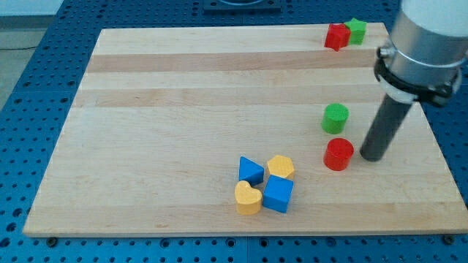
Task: Push the red circle close to the yellow hexagon
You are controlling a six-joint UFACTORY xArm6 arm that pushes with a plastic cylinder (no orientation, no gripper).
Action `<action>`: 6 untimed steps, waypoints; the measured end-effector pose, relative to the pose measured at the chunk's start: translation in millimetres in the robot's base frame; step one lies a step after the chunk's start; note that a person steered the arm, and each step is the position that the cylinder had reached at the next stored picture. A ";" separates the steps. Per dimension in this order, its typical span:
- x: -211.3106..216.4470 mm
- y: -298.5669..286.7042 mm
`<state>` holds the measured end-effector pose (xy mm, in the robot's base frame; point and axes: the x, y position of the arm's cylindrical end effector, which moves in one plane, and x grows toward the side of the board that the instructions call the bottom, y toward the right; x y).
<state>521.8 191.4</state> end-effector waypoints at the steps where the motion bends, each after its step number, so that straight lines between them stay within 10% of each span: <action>1: 4.0 -12.2; 6: -26.6 -60.9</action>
